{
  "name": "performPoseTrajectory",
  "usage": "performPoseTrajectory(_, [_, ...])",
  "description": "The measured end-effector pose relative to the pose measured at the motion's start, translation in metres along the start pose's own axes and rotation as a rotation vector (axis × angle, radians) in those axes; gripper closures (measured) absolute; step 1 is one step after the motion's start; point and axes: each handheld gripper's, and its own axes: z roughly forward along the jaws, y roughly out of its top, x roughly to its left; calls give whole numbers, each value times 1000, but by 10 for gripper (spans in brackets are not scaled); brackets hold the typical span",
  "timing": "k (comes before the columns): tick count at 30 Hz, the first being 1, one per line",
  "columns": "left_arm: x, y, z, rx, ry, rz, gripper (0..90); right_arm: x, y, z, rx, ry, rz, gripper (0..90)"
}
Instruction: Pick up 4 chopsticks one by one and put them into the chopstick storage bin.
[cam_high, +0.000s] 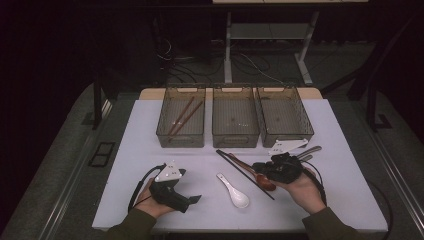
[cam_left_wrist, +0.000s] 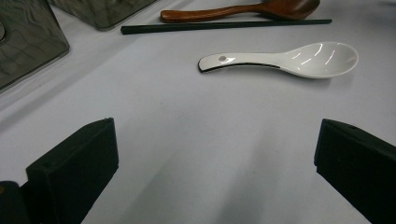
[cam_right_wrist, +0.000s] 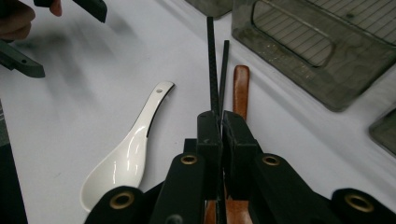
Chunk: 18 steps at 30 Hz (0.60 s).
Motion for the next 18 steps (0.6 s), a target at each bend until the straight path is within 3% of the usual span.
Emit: performPoseTrajectory(18, [1,-1,0,0,1,-5,0,-8,10,-12,-47,-12,-2,864])
